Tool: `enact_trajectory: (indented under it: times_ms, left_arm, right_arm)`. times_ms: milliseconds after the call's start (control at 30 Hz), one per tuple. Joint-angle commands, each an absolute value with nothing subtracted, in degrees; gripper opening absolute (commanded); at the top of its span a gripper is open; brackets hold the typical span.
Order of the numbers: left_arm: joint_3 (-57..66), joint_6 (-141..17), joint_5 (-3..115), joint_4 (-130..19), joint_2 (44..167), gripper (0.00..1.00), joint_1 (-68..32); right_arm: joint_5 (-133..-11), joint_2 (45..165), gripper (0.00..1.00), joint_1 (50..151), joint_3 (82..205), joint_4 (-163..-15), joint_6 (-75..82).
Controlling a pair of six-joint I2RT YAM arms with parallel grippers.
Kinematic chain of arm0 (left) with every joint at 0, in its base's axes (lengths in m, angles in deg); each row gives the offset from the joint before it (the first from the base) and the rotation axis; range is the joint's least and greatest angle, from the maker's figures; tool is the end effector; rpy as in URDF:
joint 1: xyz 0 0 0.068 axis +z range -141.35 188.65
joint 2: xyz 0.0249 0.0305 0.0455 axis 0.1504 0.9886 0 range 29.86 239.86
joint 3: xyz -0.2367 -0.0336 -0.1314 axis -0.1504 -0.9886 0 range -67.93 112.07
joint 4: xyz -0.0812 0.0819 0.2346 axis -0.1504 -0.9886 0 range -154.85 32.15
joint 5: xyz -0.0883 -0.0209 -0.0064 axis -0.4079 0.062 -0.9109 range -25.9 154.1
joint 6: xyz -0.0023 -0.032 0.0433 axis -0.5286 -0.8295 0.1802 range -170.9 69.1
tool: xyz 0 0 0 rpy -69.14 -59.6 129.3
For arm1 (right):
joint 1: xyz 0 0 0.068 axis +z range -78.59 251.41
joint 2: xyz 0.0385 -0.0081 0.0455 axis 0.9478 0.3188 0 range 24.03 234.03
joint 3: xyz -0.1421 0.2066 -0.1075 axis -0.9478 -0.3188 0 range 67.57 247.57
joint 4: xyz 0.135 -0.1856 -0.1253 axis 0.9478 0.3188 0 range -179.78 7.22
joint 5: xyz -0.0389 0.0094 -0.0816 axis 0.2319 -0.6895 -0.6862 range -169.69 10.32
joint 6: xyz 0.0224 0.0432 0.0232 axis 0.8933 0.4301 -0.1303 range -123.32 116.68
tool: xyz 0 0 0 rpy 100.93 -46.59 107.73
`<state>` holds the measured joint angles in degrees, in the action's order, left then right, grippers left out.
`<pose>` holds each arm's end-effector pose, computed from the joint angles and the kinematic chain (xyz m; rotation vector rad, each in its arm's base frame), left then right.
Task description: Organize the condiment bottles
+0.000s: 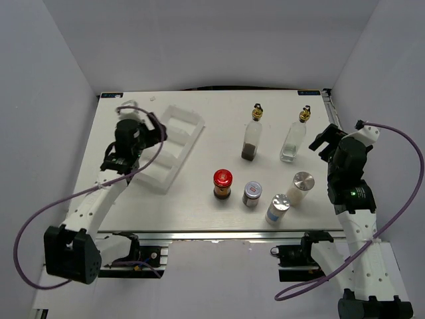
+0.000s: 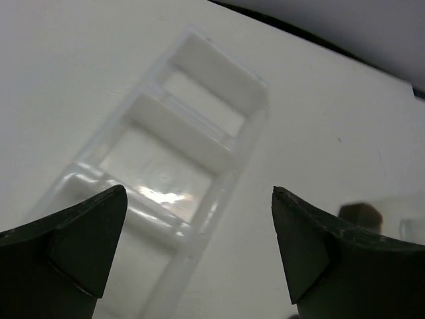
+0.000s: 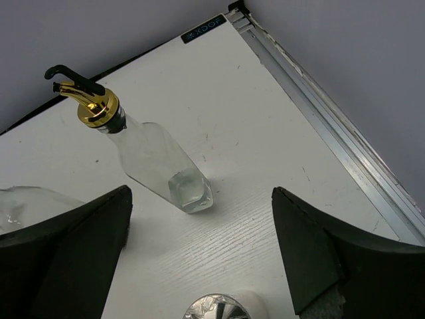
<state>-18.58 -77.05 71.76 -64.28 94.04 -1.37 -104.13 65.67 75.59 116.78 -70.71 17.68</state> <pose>0.2560 -0.0405 0.3068 -0.3614 1.9156 -0.2895 0.1625 -0.0028 0.3594 0.5549 1.6638 -0.0577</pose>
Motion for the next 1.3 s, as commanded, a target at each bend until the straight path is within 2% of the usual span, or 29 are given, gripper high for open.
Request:
enact_trajectory:
  times_ms: [0, 167, 333, 500, 767, 1000, 1100, 1133, 1233, 1267]
  left_arm:
    - [-12.8, -68.0, 65.2, -59.0, 97.8, 0.98, -10.5]
    - [-5.5, -61.0, 55.4, -52.2, 109.5, 0.98, -19.3]
    - [10.0, -56.4, 55.0, -53.2, 122.5, 0.98, -26.9]
    - [20.1, -53.4, 55.1, -54.2, 133.5, 0.98, -31.8]
    - [27.7, -48.4, 56.0, -54.2, 139.6, 0.98, -35.7]
    - [30.7, -52.2, 57.2, -49.0, 143.6, 0.97, -36.4]
    - [33.7, -52.1, 57.1, -50.5, 146.0, 0.89, -36.4]
    - [34.2, -51.9, 56.7, -51.4, 146.5, 0.78, -36.4]
    - [34.4, -51.6, 56.7, -51.6, 147.2, 0.65, -36.5]
    - [34.4, -51.5, 57.3, -51.8, 147.2, 0.55, -36.6]
  right_arm:
    - [-104.7, 65.9, 0.89, 75.5, 117.4, -72.0, 19.1]
    - [-104.3, 63.0, 0.89, 75.4, 114.2, -74.8, 19.4]
    - [-104.7, 62.2, 0.89, 75.5, 113.8, -75.0, 19.1]
    - [-103.7, 61.9, 0.89, 75.5, 113.5, -75.6, 18.6]
    - [-102.7, 60.9, 0.89, 75.4, 113.2, -76.1, 18.0]
    - [-101.2, 60.1, 0.89, 75.4, 112.2, -77.2, 17.6]
    - [-101.5, 59.7, 0.89, 75.4, 112.0, -77.3, 17.3]
    - [-101.6, 59.5, 0.89, 75.4, 112.0, -77.3, 17.3]
    - [-101.7, 58.8, 0.89, 75.4, 111.4, -77.7, 17.2]
    - [-101.7, 58.7, 0.90, 75.4, 111.3, -77.9, 17.1]
